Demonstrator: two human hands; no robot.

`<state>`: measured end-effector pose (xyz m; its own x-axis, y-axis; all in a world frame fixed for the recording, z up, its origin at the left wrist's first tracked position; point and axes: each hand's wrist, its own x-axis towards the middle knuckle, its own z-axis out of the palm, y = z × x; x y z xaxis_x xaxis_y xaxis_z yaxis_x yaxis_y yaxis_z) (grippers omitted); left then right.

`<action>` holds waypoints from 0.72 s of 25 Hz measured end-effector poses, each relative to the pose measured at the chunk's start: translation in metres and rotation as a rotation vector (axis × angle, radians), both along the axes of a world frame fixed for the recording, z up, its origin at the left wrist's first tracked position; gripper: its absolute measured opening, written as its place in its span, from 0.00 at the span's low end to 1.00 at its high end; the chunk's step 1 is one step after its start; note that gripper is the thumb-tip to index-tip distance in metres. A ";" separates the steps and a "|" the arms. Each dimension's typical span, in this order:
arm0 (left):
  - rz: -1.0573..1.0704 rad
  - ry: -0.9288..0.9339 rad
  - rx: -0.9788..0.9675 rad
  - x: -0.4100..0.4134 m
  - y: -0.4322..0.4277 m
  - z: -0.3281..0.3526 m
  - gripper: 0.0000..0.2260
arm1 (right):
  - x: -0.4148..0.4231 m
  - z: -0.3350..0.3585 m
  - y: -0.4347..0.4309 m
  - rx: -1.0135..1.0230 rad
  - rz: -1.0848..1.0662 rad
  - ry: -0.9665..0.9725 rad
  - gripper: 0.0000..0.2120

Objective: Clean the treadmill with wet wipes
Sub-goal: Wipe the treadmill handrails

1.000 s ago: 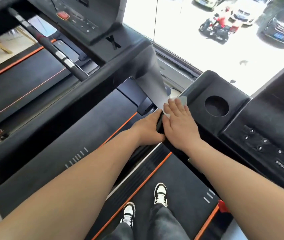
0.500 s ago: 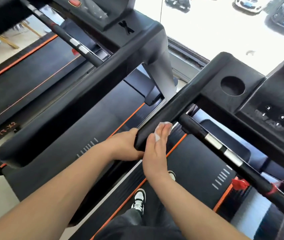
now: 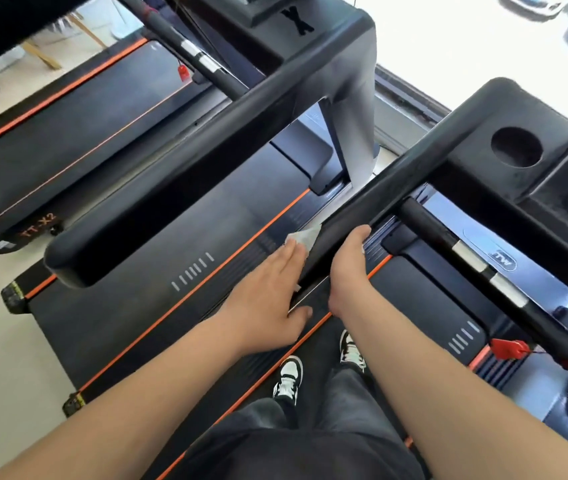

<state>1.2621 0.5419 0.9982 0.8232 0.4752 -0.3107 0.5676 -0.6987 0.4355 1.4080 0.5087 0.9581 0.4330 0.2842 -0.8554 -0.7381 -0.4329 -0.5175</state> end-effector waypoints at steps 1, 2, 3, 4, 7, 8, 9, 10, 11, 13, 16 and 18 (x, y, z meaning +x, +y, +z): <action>0.007 -0.013 -0.004 -0.005 -0.001 0.000 0.39 | -0.009 -0.001 -0.004 0.009 0.034 0.018 0.46; 0.020 -0.038 -0.027 -0.005 0.000 -0.002 0.35 | -0.016 -0.004 -0.007 0.038 0.046 0.029 0.48; 0.033 -0.065 -0.060 -0.001 0.003 -0.002 0.32 | -0.020 -0.003 -0.010 0.077 0.036 0.026 0.46; 0.041 -0.093 -0.094 0.008 0.008 -0.003 0.28 | -0.020 -0.003 -0.013 0.108 -0.003 0.030 0.42; 0.067 -0.162 -0.158 0.049 0.021 -0.004 0.22 | 0.000 0.004 -0.013 0.204 -0.107 0.060 0.38; 0.106 -0.184 -0.166 0.064 0.025 -0.005 0.21 | 0.010 0.003 -0.012 0.233 -0.148 0.059 0.37; 0.158 -0.210 -0.153 0.079 0.029 -0.006 0.19 | 0.020 0.003 -0.010 0.250 -0.179 0.056 0.36; 0.215 -0.240 -0.131 0.092 0.033 -0.007 0.17 | 0.029 0.003 -0.007 0.268 -0.192 0.059 0.35; 0.269 -0.261 -0.121 0.103 0.037 -0.008 0.15 | 0.036 0.001 -0.005 0.280 -0.193 0.061 0.34; 0.338 -0.236 -0.153 0.118 0.043 -0.014 0.14 | 0.043 -0.005 -0.003 0.271 -0.188 0.072 0.32; 0.329 -0.115 -0.202 0.124 0.041 -0.018 0.17 | 0.047 -0.018 -0.006 0.259 -0.191 0.137 0.34; 0.304 -0.077 -0.174 0.117 0.035 -0.018 0.17 | 0.046 -0.029 -0.007 0.251 -0.196 0.178 0.37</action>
